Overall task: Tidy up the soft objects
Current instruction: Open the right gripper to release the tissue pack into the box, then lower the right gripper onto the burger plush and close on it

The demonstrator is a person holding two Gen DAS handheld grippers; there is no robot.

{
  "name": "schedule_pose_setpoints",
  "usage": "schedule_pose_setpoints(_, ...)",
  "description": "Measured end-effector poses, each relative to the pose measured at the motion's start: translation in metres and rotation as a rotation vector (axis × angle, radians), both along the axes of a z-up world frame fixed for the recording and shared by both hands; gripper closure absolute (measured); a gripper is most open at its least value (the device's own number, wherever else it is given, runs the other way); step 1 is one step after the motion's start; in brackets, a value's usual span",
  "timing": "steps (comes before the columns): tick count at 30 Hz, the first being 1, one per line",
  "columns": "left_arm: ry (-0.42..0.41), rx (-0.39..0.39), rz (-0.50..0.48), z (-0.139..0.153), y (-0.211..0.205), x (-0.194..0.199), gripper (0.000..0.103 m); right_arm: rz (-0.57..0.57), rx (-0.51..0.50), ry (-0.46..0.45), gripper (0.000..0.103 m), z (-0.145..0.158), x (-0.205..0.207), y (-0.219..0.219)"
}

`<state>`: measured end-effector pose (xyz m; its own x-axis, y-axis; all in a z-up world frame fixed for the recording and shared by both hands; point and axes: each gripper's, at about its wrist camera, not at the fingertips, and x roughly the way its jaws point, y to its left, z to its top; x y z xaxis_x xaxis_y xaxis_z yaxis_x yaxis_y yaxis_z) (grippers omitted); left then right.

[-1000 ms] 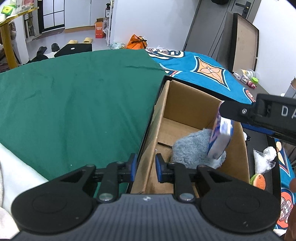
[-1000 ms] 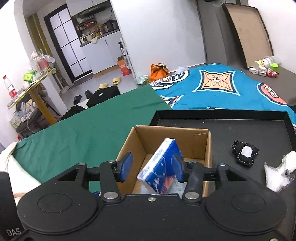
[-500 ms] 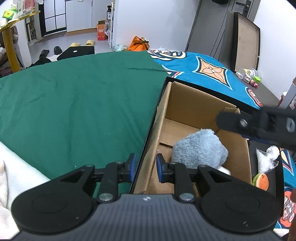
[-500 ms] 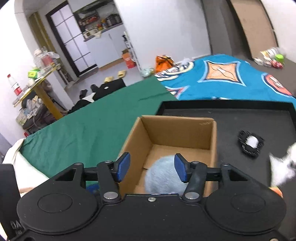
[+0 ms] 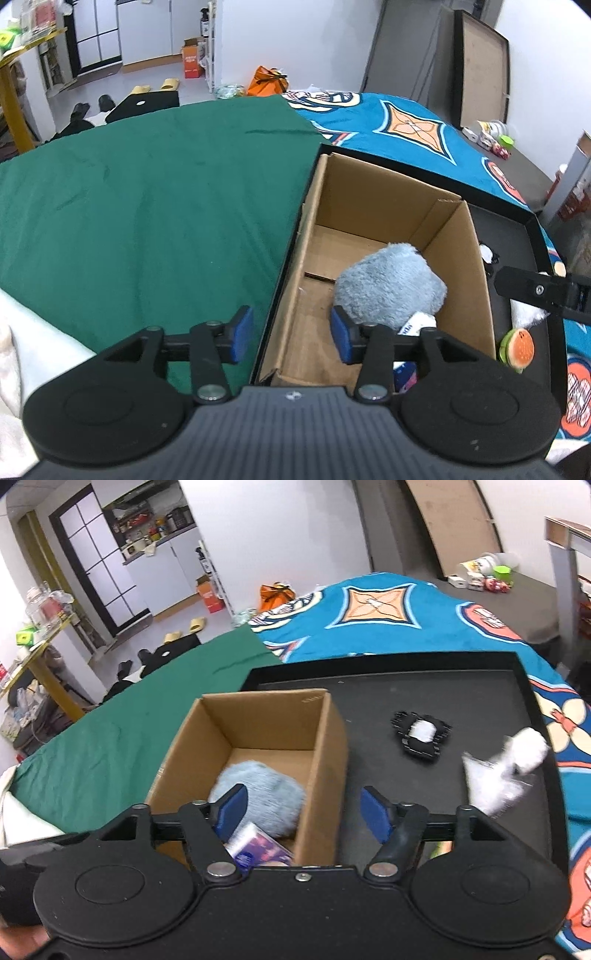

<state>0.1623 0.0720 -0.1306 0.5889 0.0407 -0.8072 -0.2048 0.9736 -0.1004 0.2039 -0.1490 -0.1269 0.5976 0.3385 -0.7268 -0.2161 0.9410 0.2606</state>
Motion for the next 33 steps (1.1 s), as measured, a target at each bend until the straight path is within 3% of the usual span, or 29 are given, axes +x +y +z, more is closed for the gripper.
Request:
schedule_pose_setpoints(11, 0.024, 0.067, -0.039, 0.0, -0.012, -0.001, 0.03, -0.106, -0.026, 0.042, 0.026, -0.03, -0.007, -0.048)
schedule_pose_setpoints(15, 0.036, 0.098, -0.053, -0.001, -0.018, 0.0, 0.029, -0.137, -0.025, 0.064, 0.026, -0.042, -0.007, -0.062)
schedule_pose_setpoints(19, 0.05, 0.132, -0.064, -0.003, -0.024, 0.001, 0.025, -0.159, -0.032, 0.066, 0.019, -0.048, -0.007, -0.072)
schedule_pose_setpoints(33, 0.114, 0.22, -0.065, -0.018, -0.037, 0.009, 0.024, -0.239, -0.1, 0.111, 0.016, -0.085, 0.007, -0.088)
